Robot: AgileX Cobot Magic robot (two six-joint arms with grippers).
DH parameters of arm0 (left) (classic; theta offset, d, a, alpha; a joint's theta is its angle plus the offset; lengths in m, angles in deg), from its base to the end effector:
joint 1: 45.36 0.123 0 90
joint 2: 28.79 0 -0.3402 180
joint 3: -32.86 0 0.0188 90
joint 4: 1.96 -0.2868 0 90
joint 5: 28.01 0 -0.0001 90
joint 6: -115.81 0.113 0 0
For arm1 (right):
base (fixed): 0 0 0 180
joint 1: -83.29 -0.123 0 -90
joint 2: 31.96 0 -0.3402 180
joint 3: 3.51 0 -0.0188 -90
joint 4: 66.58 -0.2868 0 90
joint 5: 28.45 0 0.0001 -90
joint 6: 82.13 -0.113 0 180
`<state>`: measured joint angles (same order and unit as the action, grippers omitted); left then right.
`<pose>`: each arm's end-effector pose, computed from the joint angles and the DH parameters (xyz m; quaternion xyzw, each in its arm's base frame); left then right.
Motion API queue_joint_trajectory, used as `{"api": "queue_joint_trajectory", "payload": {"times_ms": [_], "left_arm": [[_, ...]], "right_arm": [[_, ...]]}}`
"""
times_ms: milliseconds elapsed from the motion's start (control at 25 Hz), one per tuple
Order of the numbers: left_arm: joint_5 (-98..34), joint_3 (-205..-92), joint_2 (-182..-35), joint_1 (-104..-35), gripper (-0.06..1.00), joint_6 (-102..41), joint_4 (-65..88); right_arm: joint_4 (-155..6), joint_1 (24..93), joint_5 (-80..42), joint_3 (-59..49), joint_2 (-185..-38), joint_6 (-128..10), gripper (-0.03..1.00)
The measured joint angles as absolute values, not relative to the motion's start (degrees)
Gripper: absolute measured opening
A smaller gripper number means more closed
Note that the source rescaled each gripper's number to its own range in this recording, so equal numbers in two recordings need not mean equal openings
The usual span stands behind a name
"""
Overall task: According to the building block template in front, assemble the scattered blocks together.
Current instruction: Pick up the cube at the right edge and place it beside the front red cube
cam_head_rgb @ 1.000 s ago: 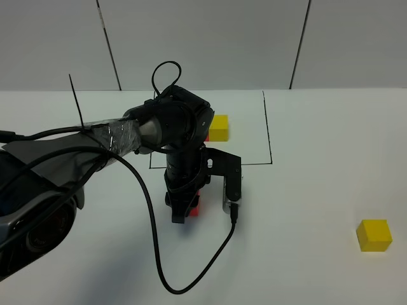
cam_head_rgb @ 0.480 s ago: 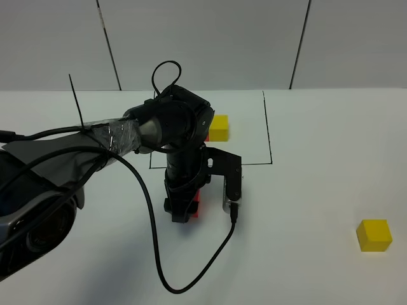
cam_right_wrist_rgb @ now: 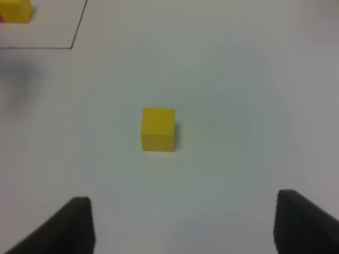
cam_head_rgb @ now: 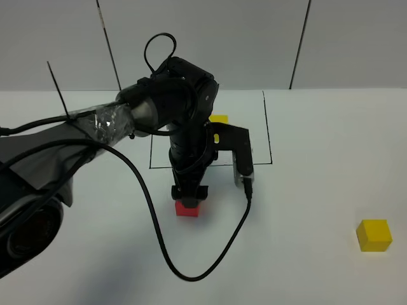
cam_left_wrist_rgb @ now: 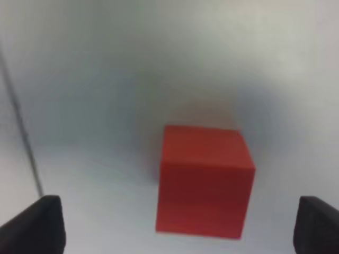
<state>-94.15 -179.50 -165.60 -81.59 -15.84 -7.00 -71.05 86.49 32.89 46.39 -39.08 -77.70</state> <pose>0.4482 -0.3171 0.1914 0.6806 0.7268 0.0500 0.0771 -0.0076 0.0082 0.2835 -0.0107 0.8581 0.0048 0.5134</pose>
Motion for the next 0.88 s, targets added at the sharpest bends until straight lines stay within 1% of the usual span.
{"api": "queue_joint_trajectory", "payload": {"times_ms": [120, 280, 520, 880], "left_arm": [[-93.73, -179.5, -162.18, -81.0, 1.0, -23.53, -6.87], [-93.03, -179.57, -158.78, -78.02, 1.0, -32.14, -6.66], [-96.3, -179.57, -155.38, -70.0, 1.0, -39.85, -5.99], [-96.36, -177.57, -147.86, -57.02, 0.99, -43.96, 0.49]], "right_arm": [[-71.05, 86.49, 32.89, 46.39, -39.08, -77.7, 0.6], [-71.05, 86.49, 32.89, 46.39, -39.08, -77.7, 0.6], [-71.05, 86.49, 32.89, 46.39, -39.08, -77.7, 0.6], [-71.05, 86.49, 32.89, 46.39, -39.08, -77.7, 0.6]]}}
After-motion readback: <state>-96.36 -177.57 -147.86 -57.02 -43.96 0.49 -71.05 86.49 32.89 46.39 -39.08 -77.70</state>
